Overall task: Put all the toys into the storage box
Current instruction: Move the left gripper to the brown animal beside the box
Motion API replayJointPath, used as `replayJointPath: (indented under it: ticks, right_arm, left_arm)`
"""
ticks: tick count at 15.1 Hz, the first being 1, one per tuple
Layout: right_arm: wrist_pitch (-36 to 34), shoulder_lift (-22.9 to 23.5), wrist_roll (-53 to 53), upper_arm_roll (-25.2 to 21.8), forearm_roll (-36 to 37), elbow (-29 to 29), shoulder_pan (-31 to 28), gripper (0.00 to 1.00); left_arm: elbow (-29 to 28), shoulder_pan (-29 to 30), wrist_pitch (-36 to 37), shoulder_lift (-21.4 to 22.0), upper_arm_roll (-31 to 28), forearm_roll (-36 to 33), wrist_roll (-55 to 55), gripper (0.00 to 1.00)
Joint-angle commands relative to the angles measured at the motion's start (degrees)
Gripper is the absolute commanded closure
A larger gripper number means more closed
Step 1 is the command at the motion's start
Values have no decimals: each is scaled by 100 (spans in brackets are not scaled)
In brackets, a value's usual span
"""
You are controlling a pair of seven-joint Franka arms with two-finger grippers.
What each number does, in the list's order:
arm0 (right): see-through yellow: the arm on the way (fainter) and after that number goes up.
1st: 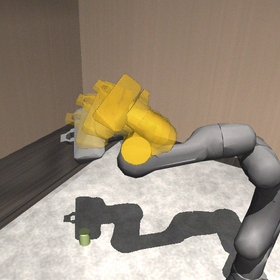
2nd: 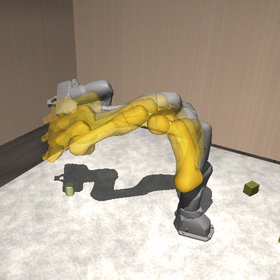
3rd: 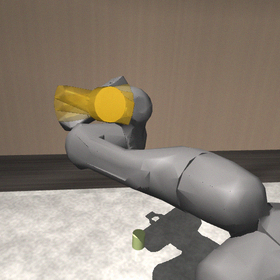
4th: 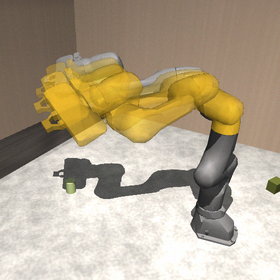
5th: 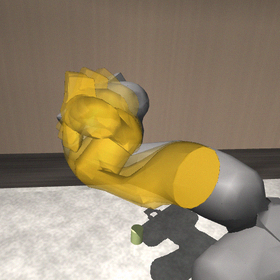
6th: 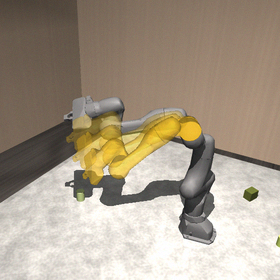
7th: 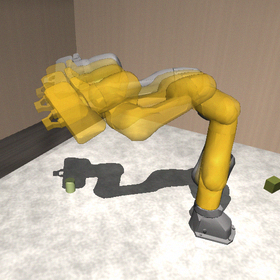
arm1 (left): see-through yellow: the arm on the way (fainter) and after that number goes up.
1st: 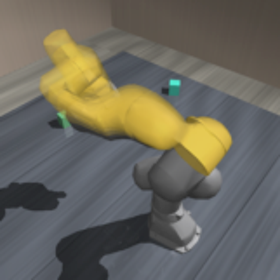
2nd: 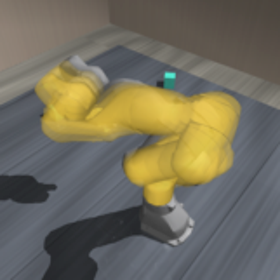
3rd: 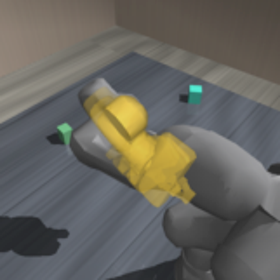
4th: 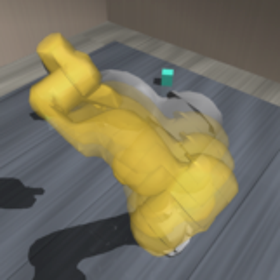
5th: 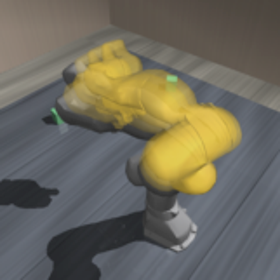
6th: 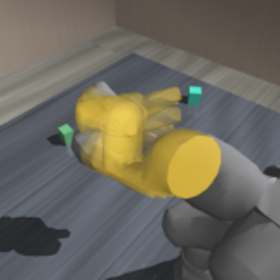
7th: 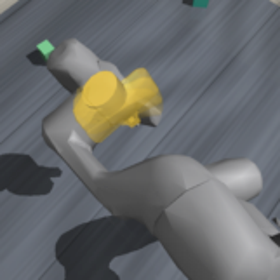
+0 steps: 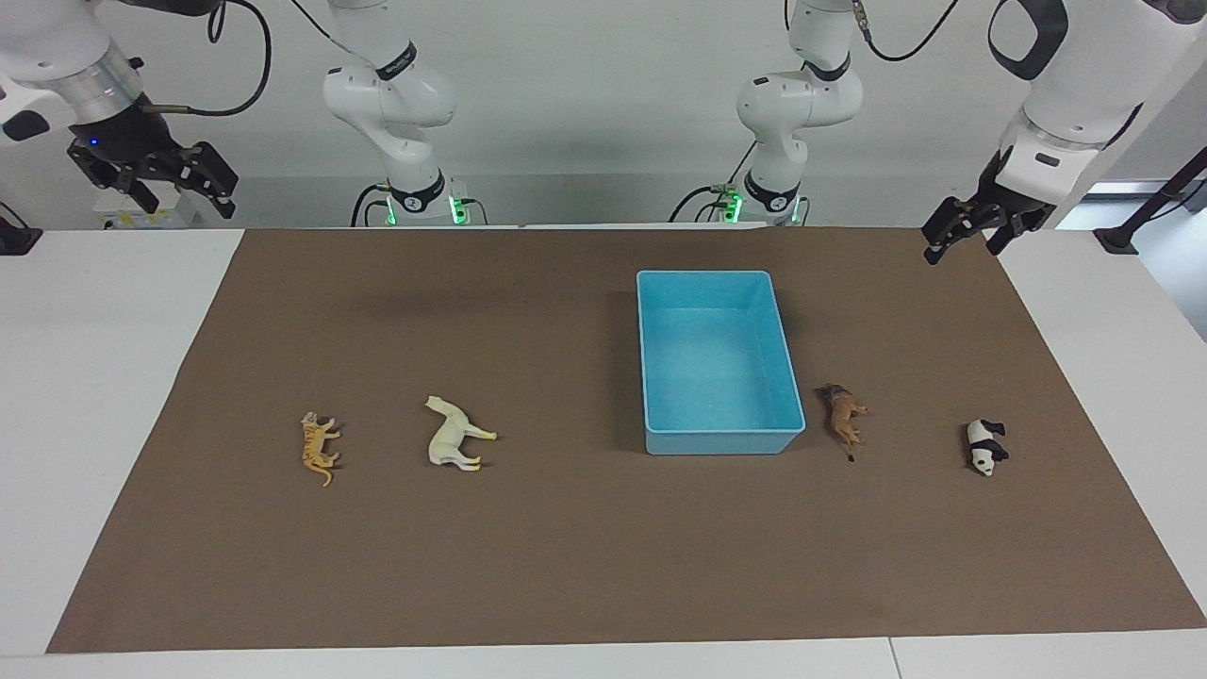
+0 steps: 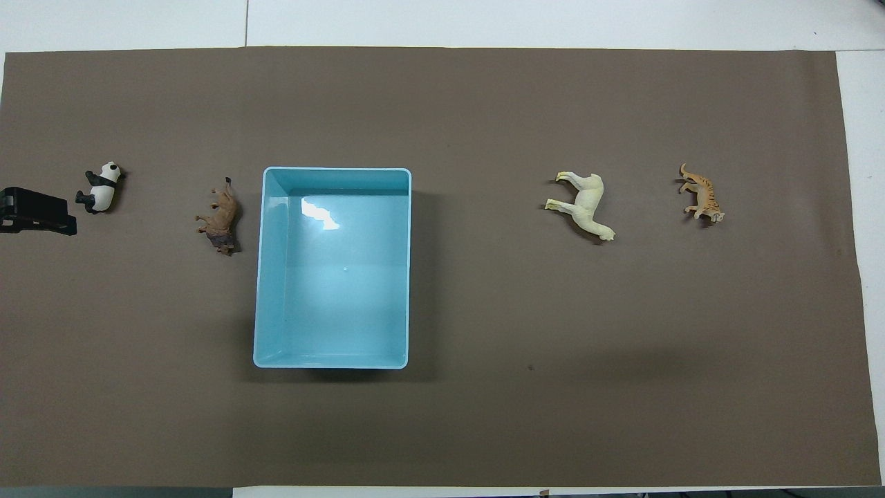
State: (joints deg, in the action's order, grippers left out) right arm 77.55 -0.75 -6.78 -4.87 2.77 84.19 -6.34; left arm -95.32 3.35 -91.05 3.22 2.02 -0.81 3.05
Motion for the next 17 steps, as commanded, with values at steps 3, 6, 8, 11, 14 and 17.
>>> replayJointPath:
  ticks: [3,6,8,11,14,17]
  right_arm:
    - [23,-13,106,48,65,-8,-8,0]
    - [-12,-92,89,48,65,97,-78,0]
    - [58,-171,106,48,91,281,-9,0]
    - [450,-390,54,56,74,789,-17,0]
    - [1647,-725,1,65,65,1914,-17,0]
    - [2078,-226,-34,74,-5,2013,-8,0]
  left_arm:
    - [-127,-36,-53,127,-44,19,3,0]
    - [-136,-97,-149,127,-18,19,-32,0]
    - [-153,-211,-229,126,-9,19,29,0]
    - [-616,-281,-761,283,9,19,20,0]
    - [-1515,-536,-2431,286,17,19,-15,0]
    - [-1253,-738,-2986,-758,9,28,-24,0]
